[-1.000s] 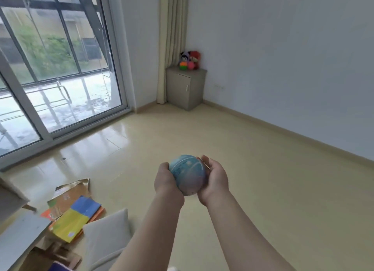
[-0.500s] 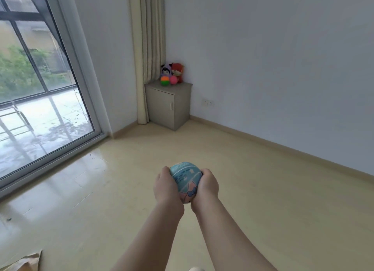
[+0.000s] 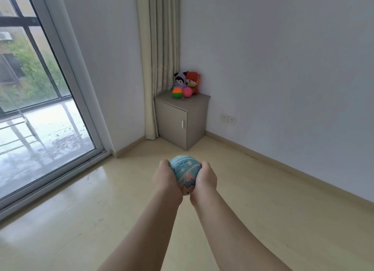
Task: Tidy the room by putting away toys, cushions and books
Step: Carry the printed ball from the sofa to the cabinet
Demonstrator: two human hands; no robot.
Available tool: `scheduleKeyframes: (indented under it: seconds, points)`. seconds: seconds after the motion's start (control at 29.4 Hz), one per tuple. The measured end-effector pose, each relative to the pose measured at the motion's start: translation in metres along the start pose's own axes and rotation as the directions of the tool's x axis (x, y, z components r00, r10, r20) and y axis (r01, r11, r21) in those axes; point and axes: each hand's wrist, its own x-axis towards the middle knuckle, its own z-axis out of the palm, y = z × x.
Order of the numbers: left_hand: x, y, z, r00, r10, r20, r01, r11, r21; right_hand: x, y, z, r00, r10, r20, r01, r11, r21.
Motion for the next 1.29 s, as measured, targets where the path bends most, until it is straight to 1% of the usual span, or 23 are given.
scheduleKeyframes:
  seconds: [0.07, 0.1, 0.14, 0.2, 0.31, 0.34, 0.51, 0.54, 0.61, 0.65, 0.71, 0.75, 0.85, 0.95, 1.02, 1.09, 1.12, 1.19, 1.29]
  points:
    - [0.042, 0.013, 0.027, 1.000, -0.028, 0.005, 0.027, 0.999, 0.026, 0.037, -0.023, 0.020, 1.000, 0.013, -0.012, -0.013, 0.999, -0.029]
    - [0.062, 0.018, 0.041, 1.000, -0.030, 0.008, 0.030, 0.999, 0.027, 0.056, -0.034, 0.031, 1.000, 0.015, -0.024, -0.016, 0.999, -0.029]
    - [0.099, 0.031, 0.065, 1.000, -0.028, -0.002, 0.028, 0.999, 0.027, 0.095, -0.049, 0.056, 1.000, 0.007, -0.016, -0.007, 0.999, -0.032]
    - [0.134, 0.045, 0.082, 1.000, -0.019, -0.011, 0.020, 0.999, 0.026, 0.127, -0.062, 0.075, 1.000, 0.010, -0.020, -0.011, 1.000, -0.027]
    - [0.197, 0.077, 0.109, 0.999, -0.016, -0.046, 0.017, 1.000, 0.014, 0.179, -0.078, 0.124, 0.999, 0.025, 0.035, -0.025, 0.999, -0.026]
    - [0.222, 0.090, 0.120, 0.998, -0.025, -0.052, 0.026, 0.999, 0.023, 0.201, -0.087, 0.142, 0.999, 0.028, 0.031, -0.028, 0.999, -0.028]
    - [0.320, 0.155, 0.196, 0.999, -0.026, -0.028, 0.027, 0.999, 0.038, 0.293, -0.151, 0.225, 1.000, -0.011, 0.006, 0.011, 1.000, -0.002]
    - [0.351, 0.171, 0.218, 0.999, -0.034, -0.034, 0.036, 0.997, 0.066, 0.324, -0.168, 0.247, 1.000, 0.003, 0.006, -0.003, 1.000, -0.005]
    - [0.386, 0.185, 0.239, 0.998, -0.051, -0.047, 0.054, 0.996, 0.071, 0.359, -0.183, 0.269, 1.000, 0.021, -0.002, -0.021, 1.000, 0.000]
    - [0.410, 0.194, 0.255, 0.997, -0.064, -0.043, 0.067, 0.995, 0.070, 0.384, -0.194, 0.284, 0.999, 0.032, 0.019, -0.032, 0.999, 0.004]
    - [0.430, 0.202, 0.268, 0.996, -0.059, -0.060, 0.064, 0.995, 0.078, 0.405, -0.203, 0.299, 0.998, 0.050, 0.022, -0.050, 0.999, 0.004]
    - [0.468, 0.213, 0.296, 0.996, -0.050, -0.076, 0.056, 0.995, 0.080, 0.445, -0.220, 0.320, 0.998, 0.065, 0.015, -0.064, 0.998, -0.029]
    - [0.518, 0.226, 0.319, 0.994, -0.056, -0.089, 0.060, 0.998, 0.036, 0.491, -0.242, 0.346, 0.997, 0.068, 0.026, -0.067, 0.996, -0.059]
    - [0.576, 0.242, 0.372, 0.994, -0.066, -0.082, 0.071, 0.995, 0.066, 0.554, -0.284, 0.374, 0.998, 0.063, 0.031, -0.059, 0.992, -0.107]
    - [0.617, 0.255, 0.421, 0.991, -0.098, -0.093, 0.102, 0.994, 0.038, 0.608, -0.325, 0.396, 0.998, 0.058, 0.010, -0.057, 0.992, -0.116]
    - [0.654, 0.272, 0.462, 0.993, -0.086, -0.082, 0.089, 0.996, 0.029, 0.652, -0.358, 0.420, 0.997, 0.066, 0.031, -0.061, 0.990, -0.123]
    - [0.658, 0.277, 0.468, 0.994, -0.078, -0.075, 0.079, 0.997, 0.021, 0.657, -0.363, 0.424, 0.997, 0.062, 0.038, -0.058, 0.993, -0.106]
    - [0.693, 0.291, 0.493, 0.992, -0.086, -0.089, 0.087, 0.996, 0.008, 0.693, -0.383, 0.445, 0.994, 0.088, 0.066, -0.077, 0.985, -0.152]
    - [0.751, 0.303, 0.521, 0.984, -0.131, -0.119, 0.128, 0.991, -0.032, 0.751, -0.402, 0.472, 0.991, 0.121, 0.050, -0.104, 0.960, -0.261]
